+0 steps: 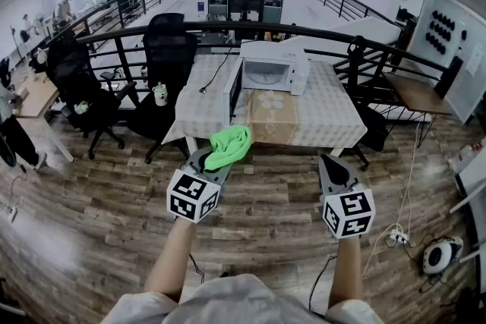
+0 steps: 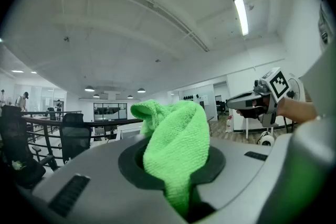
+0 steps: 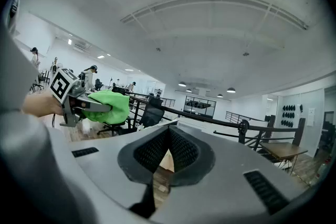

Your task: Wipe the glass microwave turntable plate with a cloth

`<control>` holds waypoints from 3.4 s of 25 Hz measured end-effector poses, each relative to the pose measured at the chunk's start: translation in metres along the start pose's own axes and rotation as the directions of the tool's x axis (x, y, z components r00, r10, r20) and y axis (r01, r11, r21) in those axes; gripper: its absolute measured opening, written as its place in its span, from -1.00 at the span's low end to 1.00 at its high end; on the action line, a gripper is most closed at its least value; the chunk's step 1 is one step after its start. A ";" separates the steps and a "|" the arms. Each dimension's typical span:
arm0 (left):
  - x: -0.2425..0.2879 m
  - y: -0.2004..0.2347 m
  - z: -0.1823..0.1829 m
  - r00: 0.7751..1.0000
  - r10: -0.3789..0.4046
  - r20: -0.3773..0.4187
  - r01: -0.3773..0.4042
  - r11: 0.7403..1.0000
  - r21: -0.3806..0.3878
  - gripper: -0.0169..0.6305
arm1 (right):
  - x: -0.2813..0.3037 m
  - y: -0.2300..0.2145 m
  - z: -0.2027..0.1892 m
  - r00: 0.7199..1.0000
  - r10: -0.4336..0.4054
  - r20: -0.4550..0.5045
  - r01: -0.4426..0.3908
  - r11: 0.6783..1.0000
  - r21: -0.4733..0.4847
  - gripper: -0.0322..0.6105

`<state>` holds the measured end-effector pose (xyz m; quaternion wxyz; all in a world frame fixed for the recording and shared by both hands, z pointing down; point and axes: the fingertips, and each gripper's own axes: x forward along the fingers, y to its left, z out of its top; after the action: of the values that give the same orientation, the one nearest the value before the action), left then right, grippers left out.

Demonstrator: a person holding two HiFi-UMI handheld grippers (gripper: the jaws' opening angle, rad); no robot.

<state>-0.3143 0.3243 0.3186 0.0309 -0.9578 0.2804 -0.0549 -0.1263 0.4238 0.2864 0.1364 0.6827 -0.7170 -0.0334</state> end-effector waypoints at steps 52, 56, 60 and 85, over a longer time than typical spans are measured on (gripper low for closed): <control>0.427 0.142 0.008 0.982 0.177 -0.061 -0.179 0.983 -0.026 -0.71 | 0.372 -0.303 -0.045 0.974 0.223 0.038 -0.224 0.974 0.030 -0.86; 0.448 0.151 0.003 0.979 0.187 -0.077 -0.189 0.982 -0.019 -0.71 | 0.396 -0.313 -0.053 0.972 0.232 0.035 -0.233 0.972 0.020 -0.86; 0.464 0.166 -0.005 0.977 0.193 -0.096 -0.196 0.980 -0.024 -0.71 | 0.418 -0.314 -0.062 0.967 0.252 0.018 -0.253 0.967 0.016 -0.86; 0.643 0.335 -0.101 0.975 0.052 -0.218 -0.079 0.990 -0.116 -0.71 | 0.656 -0.319 -0.101 0.978 0.175 -0.109 -0.161 0.978 0.132 -0.86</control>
<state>0.0323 -0.3076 0.4447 -0.0571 -0.9366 0.3164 -0.1395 0.1873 -0.2316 0.4074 0.1395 0.6274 -0.7635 0.0632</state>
